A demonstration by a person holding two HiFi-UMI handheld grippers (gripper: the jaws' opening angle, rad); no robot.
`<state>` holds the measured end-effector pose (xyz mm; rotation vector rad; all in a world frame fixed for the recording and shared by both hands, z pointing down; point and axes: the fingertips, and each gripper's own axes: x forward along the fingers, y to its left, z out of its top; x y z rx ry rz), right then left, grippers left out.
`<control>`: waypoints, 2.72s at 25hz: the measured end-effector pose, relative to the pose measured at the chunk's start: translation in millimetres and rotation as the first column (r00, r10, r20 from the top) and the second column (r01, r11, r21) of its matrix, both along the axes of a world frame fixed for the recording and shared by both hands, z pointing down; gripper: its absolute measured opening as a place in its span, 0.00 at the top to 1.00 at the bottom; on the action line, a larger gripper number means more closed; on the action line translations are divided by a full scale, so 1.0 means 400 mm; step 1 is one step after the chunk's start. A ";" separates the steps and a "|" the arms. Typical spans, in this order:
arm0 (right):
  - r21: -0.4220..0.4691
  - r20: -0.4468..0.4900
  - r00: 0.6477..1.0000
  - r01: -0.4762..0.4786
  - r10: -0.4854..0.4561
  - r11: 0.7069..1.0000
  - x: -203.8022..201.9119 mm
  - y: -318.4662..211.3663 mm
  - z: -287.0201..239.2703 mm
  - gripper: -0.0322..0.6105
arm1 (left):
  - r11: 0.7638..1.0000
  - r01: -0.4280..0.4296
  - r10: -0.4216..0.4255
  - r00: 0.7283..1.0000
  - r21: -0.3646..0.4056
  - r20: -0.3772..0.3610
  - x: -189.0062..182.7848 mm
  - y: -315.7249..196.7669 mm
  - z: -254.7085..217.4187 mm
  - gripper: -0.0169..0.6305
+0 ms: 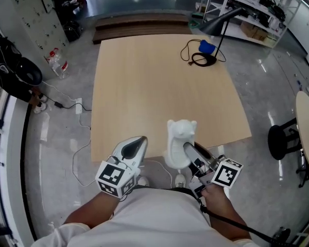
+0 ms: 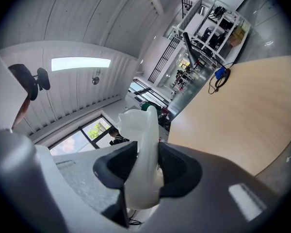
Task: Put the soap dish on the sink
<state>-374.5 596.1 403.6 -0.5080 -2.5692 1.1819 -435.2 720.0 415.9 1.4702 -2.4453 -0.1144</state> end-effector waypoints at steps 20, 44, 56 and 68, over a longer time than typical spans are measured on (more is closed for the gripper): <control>-0.039 0.013 0.924 -0.382 0.382 0.923 0.252 -0.164 0.003 0.74 | 0.928 -0.373 0.373 0.928 -0.001 -0.004 0.155 -0.253 0.003 0.96; -0.062 0.029 0.583 -0.810 0.812 0.583 0.849 -0.519 -0.007 0.74 | 0.635 -0.772 0.773 0.635 -0.024 0.007 0.631 -0.728 -0.022 0.96; -0.051 0.041 0.515 -0.855 0.856 0.516 1.071 -0.740 -0.004 0.74 | 0.579 -0.816 0.816 0.579 -0.003 0.008 0.852 -0.961 -0.020 0.96; -0.107 0.032 0.370 -0.922 0.928 0.372 1.266 -0.788 0.015 0.74 | 0.497 -0.867 0.868 0.496 -0.032 0.018 0.980 -1.064 -0.043 0.96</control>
